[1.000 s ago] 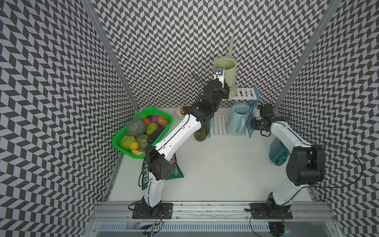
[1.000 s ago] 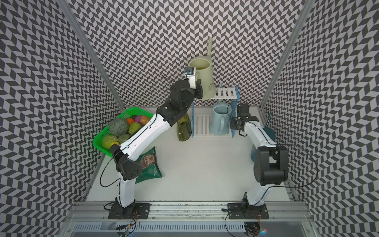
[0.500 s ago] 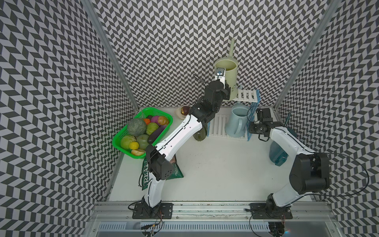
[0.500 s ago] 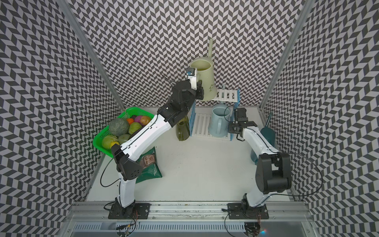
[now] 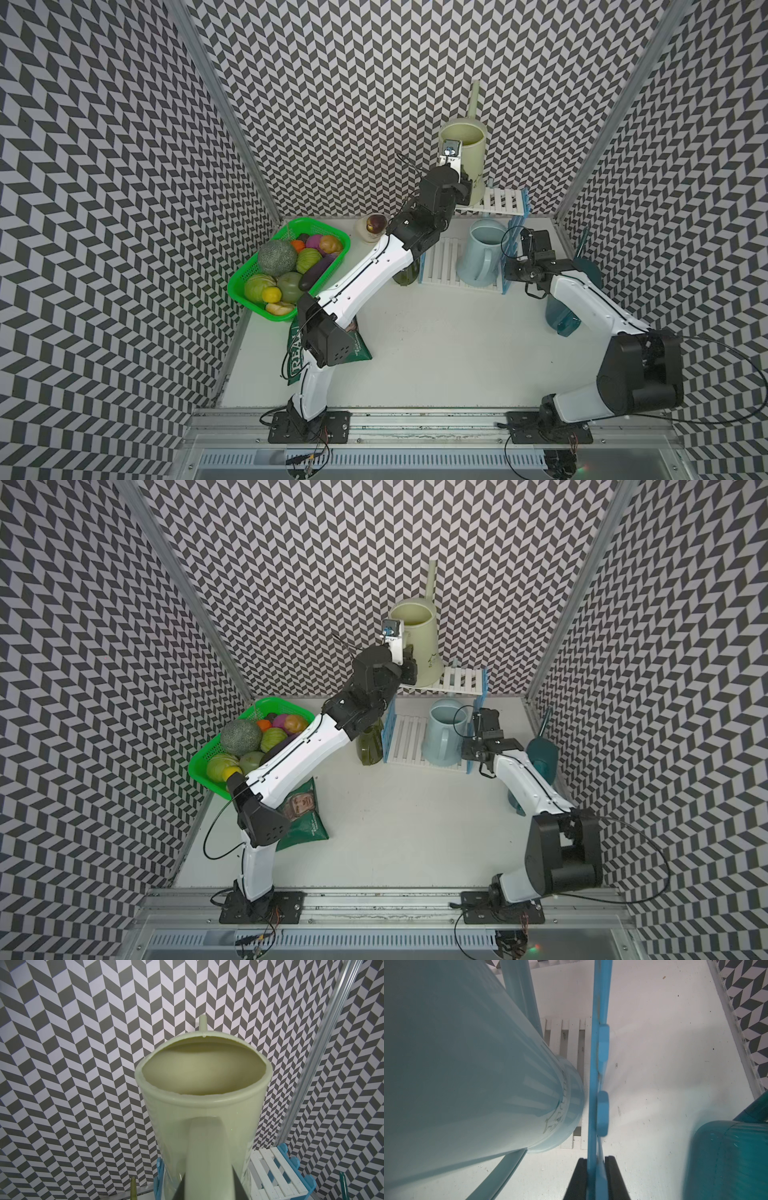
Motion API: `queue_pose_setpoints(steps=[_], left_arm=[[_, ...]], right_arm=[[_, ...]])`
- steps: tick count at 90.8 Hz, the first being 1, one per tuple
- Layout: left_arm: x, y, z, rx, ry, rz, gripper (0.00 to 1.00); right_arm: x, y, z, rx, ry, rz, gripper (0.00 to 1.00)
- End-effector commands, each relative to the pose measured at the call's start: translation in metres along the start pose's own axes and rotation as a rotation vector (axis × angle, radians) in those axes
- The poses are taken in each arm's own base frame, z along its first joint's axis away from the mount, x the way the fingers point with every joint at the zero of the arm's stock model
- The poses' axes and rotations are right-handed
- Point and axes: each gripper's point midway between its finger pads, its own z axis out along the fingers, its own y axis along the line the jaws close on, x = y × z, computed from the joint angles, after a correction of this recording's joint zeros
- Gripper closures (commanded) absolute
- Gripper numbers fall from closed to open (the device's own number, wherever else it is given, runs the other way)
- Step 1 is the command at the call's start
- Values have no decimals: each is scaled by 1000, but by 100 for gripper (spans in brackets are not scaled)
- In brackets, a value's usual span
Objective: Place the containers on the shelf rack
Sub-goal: Adjust the shelf at the center of the board.
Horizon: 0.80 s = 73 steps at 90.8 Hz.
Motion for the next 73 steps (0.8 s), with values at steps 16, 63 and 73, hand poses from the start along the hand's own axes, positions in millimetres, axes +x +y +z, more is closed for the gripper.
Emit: queue_pose_setpoints(steps=[16,63,73], left_arm=[[-3,-6,-2,1,-8,4,100],[9,-8,6,-19,5,52,71],[10,-10,5,-13,9,58,65]], right_arm=[[-24,6,-15,-19,-101,-3,98],[-24,10,-17,-21,-100,-9,91],[-27,11,-18,-28,-104,-7,82]])
